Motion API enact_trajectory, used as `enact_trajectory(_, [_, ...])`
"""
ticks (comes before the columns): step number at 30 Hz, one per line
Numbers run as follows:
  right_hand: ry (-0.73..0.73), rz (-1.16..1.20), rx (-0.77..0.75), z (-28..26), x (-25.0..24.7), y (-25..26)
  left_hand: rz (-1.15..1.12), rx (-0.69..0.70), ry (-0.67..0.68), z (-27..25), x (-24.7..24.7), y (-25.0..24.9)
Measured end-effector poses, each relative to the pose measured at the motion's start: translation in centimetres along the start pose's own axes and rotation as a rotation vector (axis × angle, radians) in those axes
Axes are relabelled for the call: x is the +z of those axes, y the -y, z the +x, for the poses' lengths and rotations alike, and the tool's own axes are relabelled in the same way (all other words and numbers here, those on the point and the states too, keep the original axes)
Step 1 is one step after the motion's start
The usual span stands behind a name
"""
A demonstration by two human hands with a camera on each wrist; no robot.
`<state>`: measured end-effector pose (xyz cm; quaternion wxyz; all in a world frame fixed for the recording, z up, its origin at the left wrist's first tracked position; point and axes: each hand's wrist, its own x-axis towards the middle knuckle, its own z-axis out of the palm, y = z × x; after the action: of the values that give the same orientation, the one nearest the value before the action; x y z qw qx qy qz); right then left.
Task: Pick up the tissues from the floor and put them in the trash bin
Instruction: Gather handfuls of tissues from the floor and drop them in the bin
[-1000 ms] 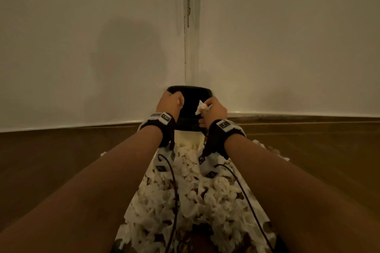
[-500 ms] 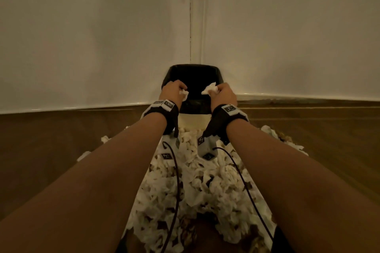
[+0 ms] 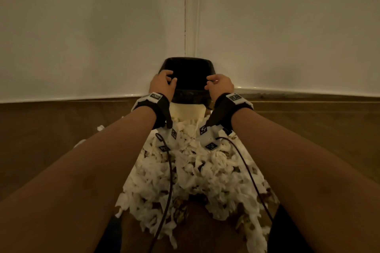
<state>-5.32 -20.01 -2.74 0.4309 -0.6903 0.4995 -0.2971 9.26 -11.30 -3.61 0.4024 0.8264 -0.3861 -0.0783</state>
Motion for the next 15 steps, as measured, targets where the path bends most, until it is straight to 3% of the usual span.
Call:
enact_trajectory(4, [0.051, -0.055, 0.064, -2.3, -2.3, -0.9, 0.029, -0.034, 0.034, -3.2, -1.0, 0.4])
enact_trajectory(8, [0.145, -0.256, 0.102, -5.4, -4.3, -3.0, 0.061, -0.107, 0.098, -6.8, -1.2, 1.6])
enact_trajectory(12, [0.31, -0.443, 0.168, -8.8, -5.2, -6.2, 0.169, -0.115, 0.323, -10.6, 0.0, 2.9])
enact_trajectory(15, [0.421, -0.599, 0.181, -10.4, -4.8, -8.3, 0.385, -0.036, 0.529, -13.6, 1.7, 3.9])
